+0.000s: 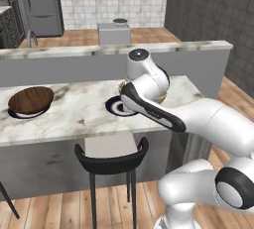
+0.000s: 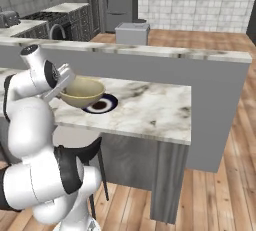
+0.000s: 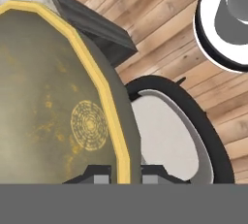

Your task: Move the bowls from the cabinet to the plates on the dining table.

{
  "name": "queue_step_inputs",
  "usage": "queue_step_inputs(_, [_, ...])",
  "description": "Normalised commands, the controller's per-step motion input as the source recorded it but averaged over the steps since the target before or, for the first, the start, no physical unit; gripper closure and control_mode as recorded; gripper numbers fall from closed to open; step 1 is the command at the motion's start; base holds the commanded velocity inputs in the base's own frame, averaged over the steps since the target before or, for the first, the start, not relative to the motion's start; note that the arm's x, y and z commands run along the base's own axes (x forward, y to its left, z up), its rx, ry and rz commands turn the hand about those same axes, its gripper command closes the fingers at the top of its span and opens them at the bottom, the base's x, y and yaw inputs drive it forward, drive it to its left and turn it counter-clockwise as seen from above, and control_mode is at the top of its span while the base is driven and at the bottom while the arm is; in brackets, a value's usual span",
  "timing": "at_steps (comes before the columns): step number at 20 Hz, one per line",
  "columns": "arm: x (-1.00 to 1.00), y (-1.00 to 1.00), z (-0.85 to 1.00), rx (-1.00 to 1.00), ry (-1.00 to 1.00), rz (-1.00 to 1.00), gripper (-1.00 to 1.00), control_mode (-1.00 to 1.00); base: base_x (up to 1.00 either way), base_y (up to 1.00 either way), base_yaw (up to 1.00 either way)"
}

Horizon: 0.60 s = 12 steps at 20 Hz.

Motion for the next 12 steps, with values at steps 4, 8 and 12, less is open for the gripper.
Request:
queue_step_inputs(4, [0.02, 0.00, -0.29, -0.26, 0.00, 0.00, 1.00, -1.00, 0.00, 0.00, 0.00])
queue_step_inputs(8, [0.02, 0.00, -0.31, -0.32, -0.01, 0.00, 1.00, -1.00, 0.00, 0.00, 0.00])
queue_step_inputs(12, [0.06, 0.00, -0.19, -0.29, -0.02, 0.00, 1.00, -1.00, 0.00, 0.00, 0.00])
